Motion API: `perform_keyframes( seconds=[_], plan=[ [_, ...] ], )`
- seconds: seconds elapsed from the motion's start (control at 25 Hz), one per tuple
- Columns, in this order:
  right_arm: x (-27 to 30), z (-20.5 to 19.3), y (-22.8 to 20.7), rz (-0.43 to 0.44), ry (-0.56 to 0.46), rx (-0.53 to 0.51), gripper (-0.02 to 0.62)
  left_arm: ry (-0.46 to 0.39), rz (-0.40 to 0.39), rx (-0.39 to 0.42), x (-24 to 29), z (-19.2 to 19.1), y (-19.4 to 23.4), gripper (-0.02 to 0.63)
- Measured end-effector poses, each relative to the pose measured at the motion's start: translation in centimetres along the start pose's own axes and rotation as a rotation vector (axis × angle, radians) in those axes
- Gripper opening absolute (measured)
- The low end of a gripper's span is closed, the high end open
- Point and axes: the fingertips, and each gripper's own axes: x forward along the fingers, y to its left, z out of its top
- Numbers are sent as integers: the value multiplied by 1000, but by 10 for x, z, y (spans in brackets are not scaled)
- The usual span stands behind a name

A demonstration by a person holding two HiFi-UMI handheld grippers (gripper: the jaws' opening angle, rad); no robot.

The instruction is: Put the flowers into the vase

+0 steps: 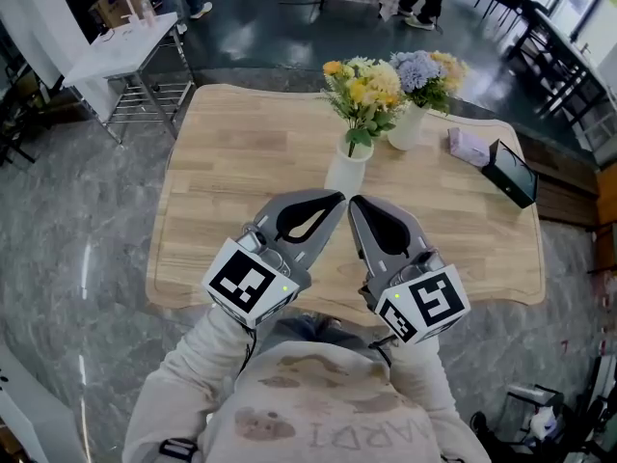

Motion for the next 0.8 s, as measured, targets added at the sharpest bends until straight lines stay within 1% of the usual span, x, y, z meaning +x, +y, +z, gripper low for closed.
perform_keyframes(
  seconds=[0.6, 0.8],
  plan=[
    [-32, 5, 4, -6, -9, -6, 25, -6, 16, 8, 4, 5, -26, 0],
    [-36, 0, 4, 0, -10, -9, 25, -6, 13, 6, 7, -1, -32, 0]
  ],
)
